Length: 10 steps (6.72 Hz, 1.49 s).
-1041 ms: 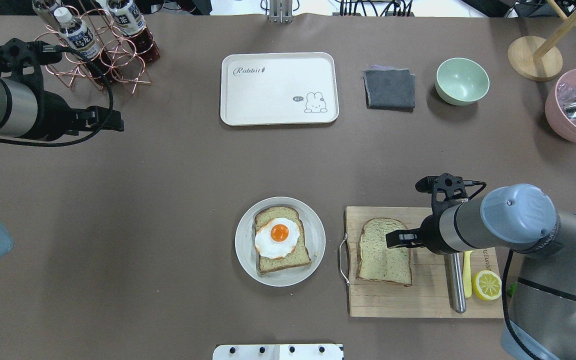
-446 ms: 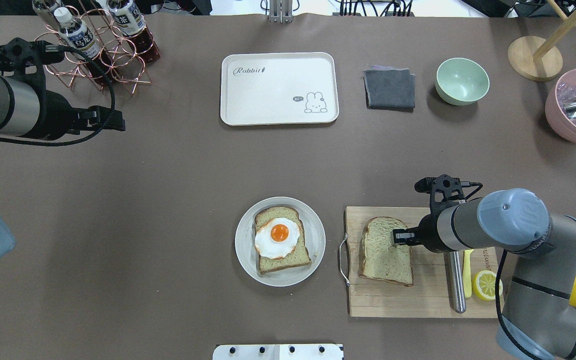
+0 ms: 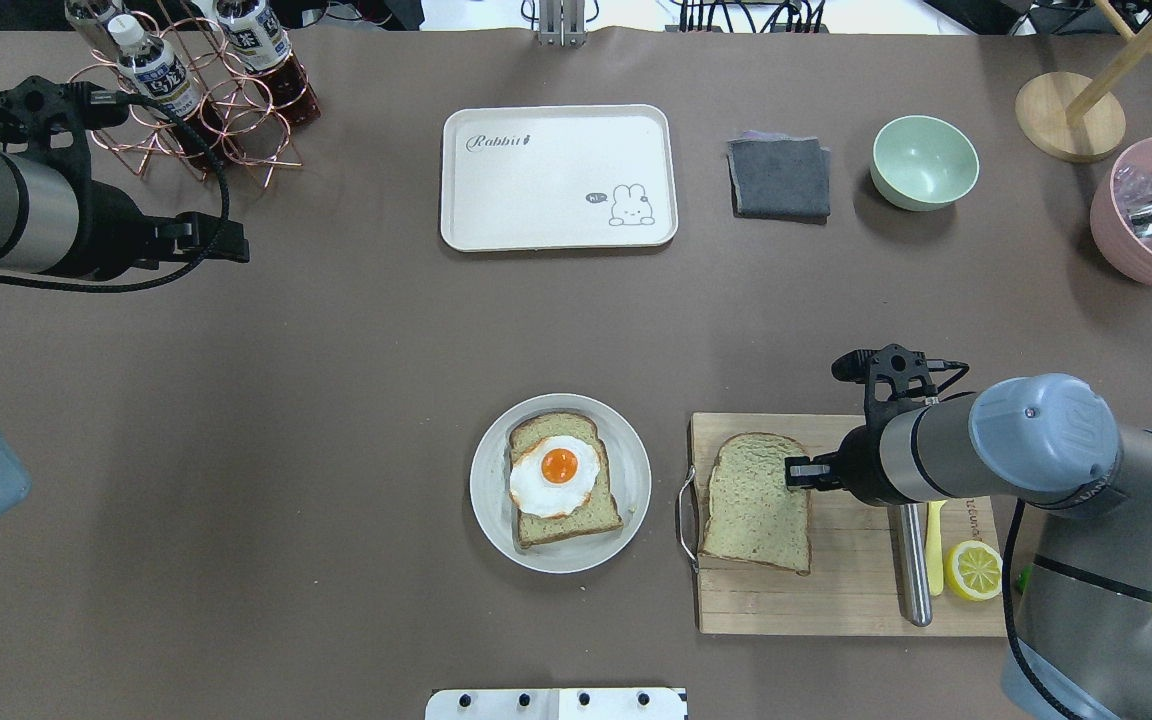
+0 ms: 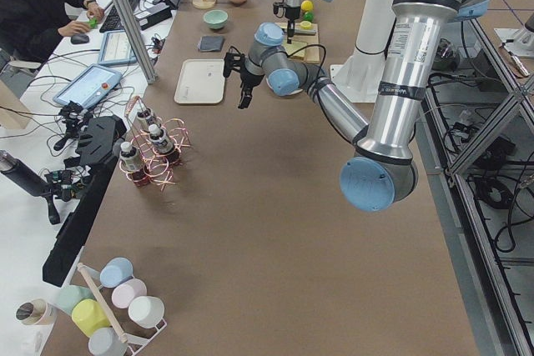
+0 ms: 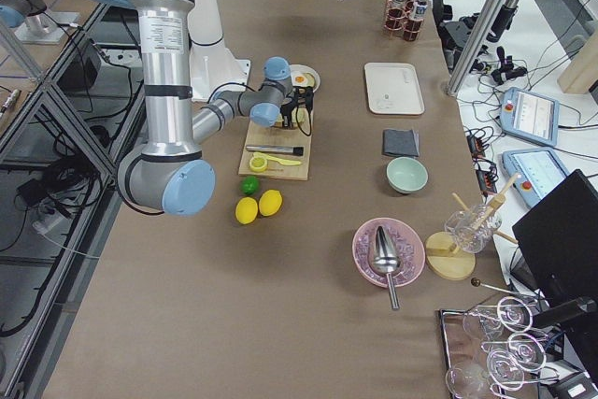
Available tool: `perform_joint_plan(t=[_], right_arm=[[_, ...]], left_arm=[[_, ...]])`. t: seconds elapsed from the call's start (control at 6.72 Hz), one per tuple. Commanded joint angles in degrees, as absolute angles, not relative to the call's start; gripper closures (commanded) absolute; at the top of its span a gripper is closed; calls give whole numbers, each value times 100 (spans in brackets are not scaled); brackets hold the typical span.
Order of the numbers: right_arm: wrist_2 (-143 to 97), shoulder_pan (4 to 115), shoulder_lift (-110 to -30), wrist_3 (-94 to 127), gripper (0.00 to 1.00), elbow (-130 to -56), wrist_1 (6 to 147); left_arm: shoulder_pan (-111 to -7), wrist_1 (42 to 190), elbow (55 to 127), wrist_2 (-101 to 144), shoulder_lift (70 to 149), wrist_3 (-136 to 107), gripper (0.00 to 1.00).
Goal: Make sandwich and place on tray
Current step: 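Carry the bread slice with the right gripper onto the egg toast on the plate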
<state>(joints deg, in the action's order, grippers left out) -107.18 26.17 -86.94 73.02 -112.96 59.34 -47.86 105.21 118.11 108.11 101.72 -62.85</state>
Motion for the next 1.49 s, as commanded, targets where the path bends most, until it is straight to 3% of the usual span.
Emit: perform_joint_plan(t=[0.0, 0.74, 1.34], right_arm=[[-11020, 2732, -8710, 7321, 100, -11443, 5924], [-12164, 3507, -8334, 7365, 100, -11357, 5363], [-11614, 2877, -6876, 7901, 100, -10277, 5344]], left_arm=[[-4790, 10529, 11769, 10811, 10178, -6284, 2], [-4790, 10538, 11690, 10811, 10222, -6284, 2], [-4799, 10547, 11461, 10811, 10310, -6267, 2]])
